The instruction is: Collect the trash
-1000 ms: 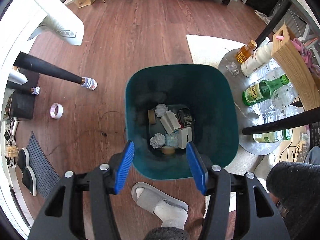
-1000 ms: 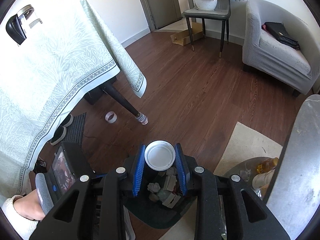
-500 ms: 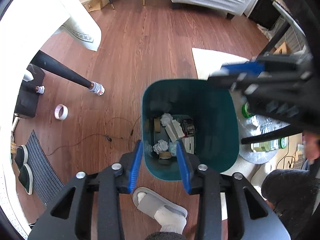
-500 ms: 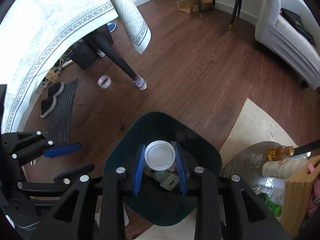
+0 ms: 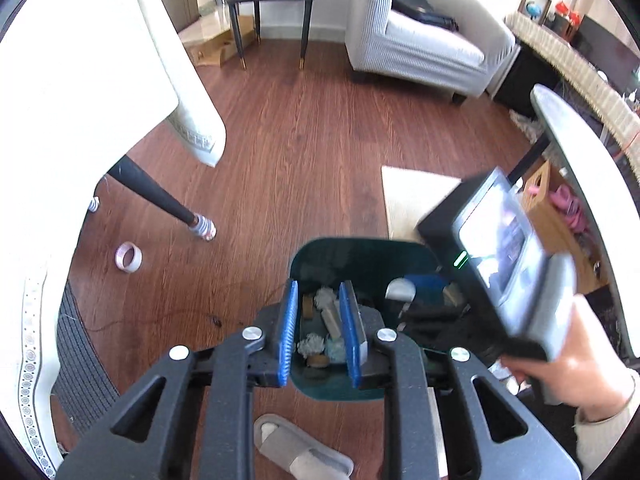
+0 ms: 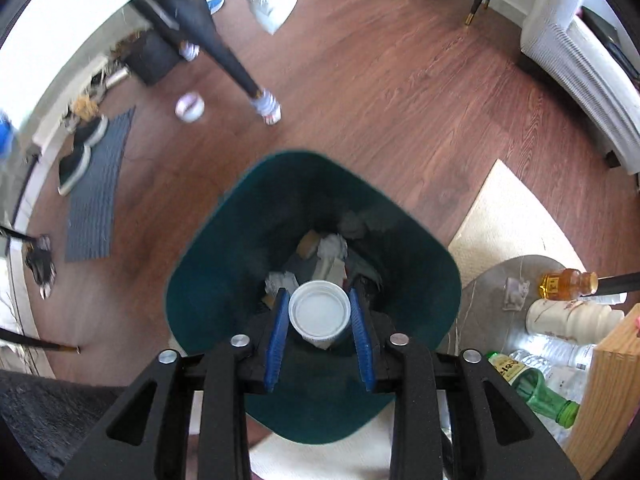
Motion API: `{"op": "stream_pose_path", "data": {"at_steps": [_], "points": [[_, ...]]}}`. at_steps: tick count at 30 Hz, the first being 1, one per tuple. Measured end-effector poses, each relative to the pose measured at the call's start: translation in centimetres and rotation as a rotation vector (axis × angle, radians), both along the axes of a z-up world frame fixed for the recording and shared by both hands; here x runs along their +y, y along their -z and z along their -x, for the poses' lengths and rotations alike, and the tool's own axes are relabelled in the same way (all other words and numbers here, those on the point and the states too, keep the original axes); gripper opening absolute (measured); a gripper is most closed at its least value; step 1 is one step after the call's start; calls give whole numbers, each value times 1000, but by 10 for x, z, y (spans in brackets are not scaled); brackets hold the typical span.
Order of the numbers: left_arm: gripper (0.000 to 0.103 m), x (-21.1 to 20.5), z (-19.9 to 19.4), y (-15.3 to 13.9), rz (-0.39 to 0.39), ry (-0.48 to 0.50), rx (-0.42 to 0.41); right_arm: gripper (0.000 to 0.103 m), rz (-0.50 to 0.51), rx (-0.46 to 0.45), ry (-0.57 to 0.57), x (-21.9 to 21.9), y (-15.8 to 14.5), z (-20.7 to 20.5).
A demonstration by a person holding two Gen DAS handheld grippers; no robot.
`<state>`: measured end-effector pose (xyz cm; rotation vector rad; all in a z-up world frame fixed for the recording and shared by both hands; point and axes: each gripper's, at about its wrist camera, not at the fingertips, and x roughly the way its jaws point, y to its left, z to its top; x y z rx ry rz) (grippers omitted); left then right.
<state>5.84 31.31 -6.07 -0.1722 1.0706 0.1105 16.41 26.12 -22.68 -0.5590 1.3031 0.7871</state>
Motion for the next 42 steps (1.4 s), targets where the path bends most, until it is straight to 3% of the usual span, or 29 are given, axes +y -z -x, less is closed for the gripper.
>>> {"op": "stream_pose_path", "data": {"at_steps": [2, 5, 8, 12, 18, 30, 32, 39, 42], "points": [[23, -2, -1, -7, -12, -7, -30, 53, 25, 3, -10, 0, 10, 4], [23, -2, -3, -18, -5, -22, -69, 53, 56, 14, -19, -3, 23, 8], [23, -8, -4, -29, -57, -39, -108, 53, 75, 14, -30, -8, 29, 12], [23, -10, -6, -43, -63, -54, -154, 53, 55, -9, -41, -13, 20, 17], [25, -23, -3, -68, -145, -43, -225, 48, -34, -66, -44, -26, -17, 22], [31, -29, 9, -109, -110, -84, -339, 40, -238, -242, -6, -64, -115, 26], [41, -34, 10, -112, -116, -88, -350, 40, -271, -277, 15, -75, -133, 27], [52, -60, 25, -109, -145, -78, -378, 40, -385, -388, 118, -136, -184, 32], [63, -67, 38, -105, -132, -85, -396, 50, -418, -430, 184, -170, -198, 37]]}}
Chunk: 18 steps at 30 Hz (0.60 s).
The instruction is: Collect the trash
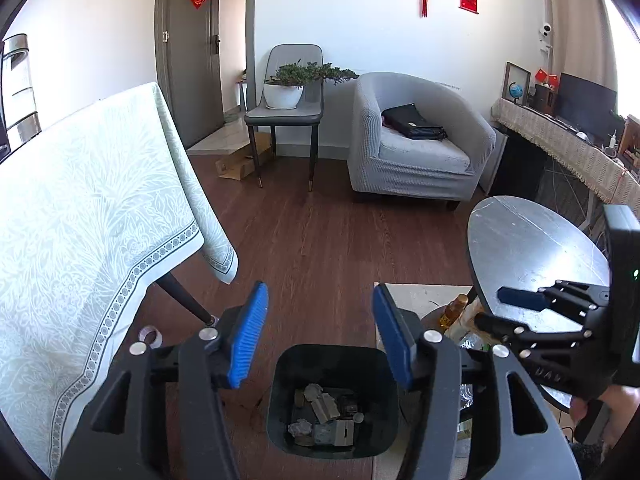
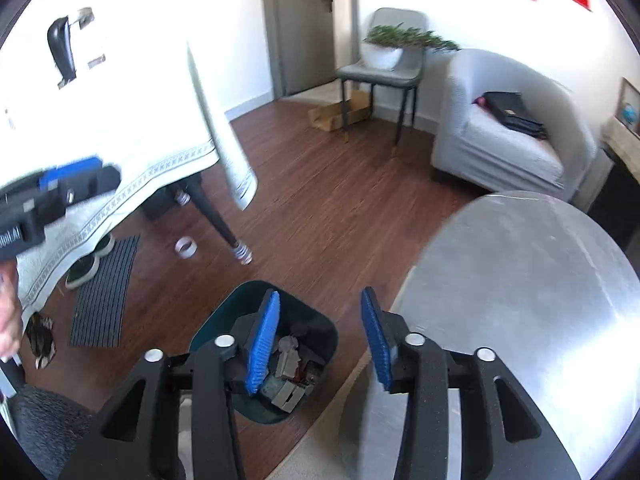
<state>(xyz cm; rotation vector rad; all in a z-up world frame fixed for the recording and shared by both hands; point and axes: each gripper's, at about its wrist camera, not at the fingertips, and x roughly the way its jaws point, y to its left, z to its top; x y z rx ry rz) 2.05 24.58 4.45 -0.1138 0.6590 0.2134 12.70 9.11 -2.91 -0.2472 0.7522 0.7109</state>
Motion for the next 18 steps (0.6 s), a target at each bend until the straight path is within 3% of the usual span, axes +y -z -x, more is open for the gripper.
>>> {"op": "stream_pose_path", "data": {"at_steps": [1, 3, 11, 14, 18], "points": [[66, -2, 4, 2, 5, -5, -6, 57, -12, -7, 17, -11, -2, 1], [66, -6, 10, 5, -3, -33, -1, 59, -28, -35, 65, -37, -9, 6], [94, -33, 37, -5, -51, -35, -85, 76, -69, -159, 246, -138, -34, 44], [96, -43, 50, -5, -74, -43, -94, 87, -76, -169, 274, -173, -37, 59], [96, -52, 64, 5, -95, -58, -62, 93, -71, -200, 330, -212, -35, 84]]}}
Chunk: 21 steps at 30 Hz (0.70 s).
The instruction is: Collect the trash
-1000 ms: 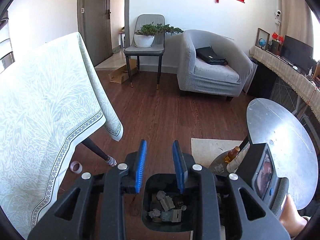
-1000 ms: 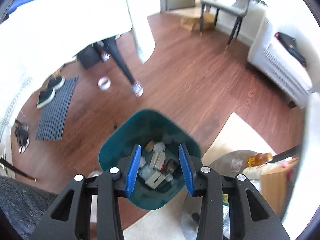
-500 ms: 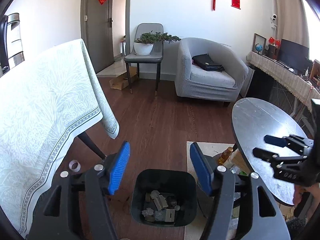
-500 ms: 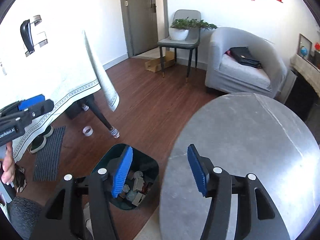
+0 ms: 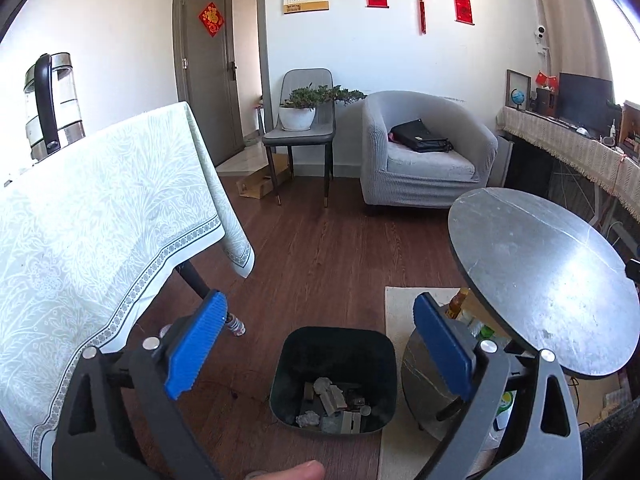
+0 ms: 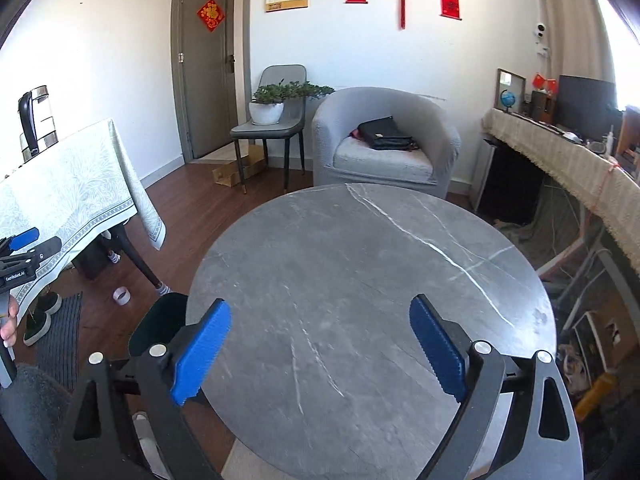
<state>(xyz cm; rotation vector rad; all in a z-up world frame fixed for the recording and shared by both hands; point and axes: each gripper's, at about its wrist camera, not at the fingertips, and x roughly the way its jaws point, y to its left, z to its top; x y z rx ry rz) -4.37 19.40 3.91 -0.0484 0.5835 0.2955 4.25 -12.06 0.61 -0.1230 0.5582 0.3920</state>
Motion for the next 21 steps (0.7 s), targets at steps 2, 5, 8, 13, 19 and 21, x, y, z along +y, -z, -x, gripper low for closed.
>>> {"op": "stream_pose_path", "data": {"at_steps": [2, 5, 8, 13, 19, 21], "points": [[97, -4, 8, 6, 10, 11, 3, 98, -6, -31, 32, -19, 2, 16], [97, -11, 21, 10, 17, 44, -27, 99, -18, -55, 69, -39, 9, 33], [97, -17, 26, 11, 3, 41, -39, 99, -33, -53, 78, -50, 12, 42], [98, -24, 29, 16, 13, 53, -9, 99, -35, -41, 65, -57, 21, 51], [98, -36, 34, 20, -16, 46, 4, 99, -41, -53, 30, -59, 21, 59], [98, -40, 35, 21, -38, 44, 8, 99, -50, -53, 24, -60, 22, 61]]}}
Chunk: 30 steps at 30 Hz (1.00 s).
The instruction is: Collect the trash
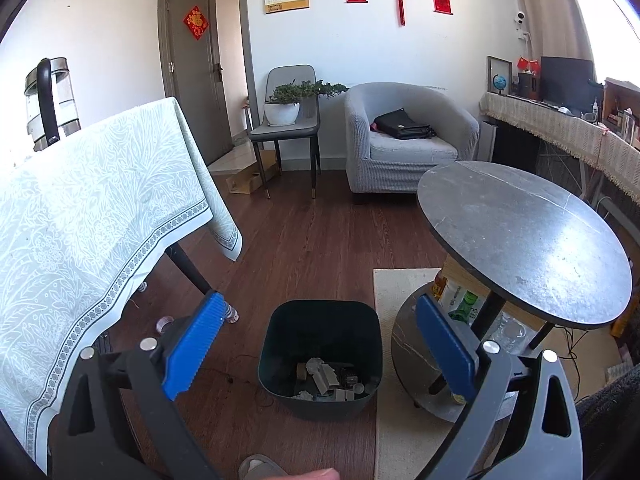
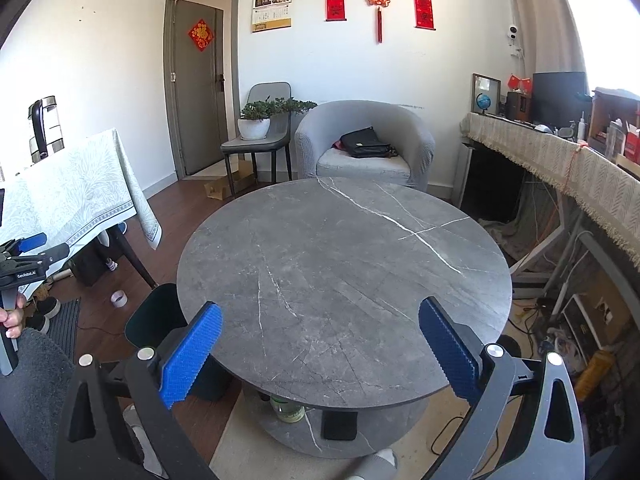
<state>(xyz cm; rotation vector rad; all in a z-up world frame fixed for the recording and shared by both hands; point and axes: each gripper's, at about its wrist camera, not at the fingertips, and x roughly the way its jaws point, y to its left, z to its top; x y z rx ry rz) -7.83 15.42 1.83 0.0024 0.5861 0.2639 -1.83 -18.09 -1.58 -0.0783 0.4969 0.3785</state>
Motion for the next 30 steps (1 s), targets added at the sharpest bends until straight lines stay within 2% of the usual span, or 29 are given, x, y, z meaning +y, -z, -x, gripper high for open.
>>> {"op": "stream_pose_path", "data": {"at_steps": [3, 13, 30], "points": [[98, -1, -2, 2, -11, -7, 15, 99, -23, -5, -2, -3, 0, 3], [98, 9, 2, 1, 58, -23, 3, 99, -7, -3, -49, 4, -1, 7], [98, 11, 6, -1, 66, -17, -10, 99, 4, -1, -57, 9, -1, 6]]}}
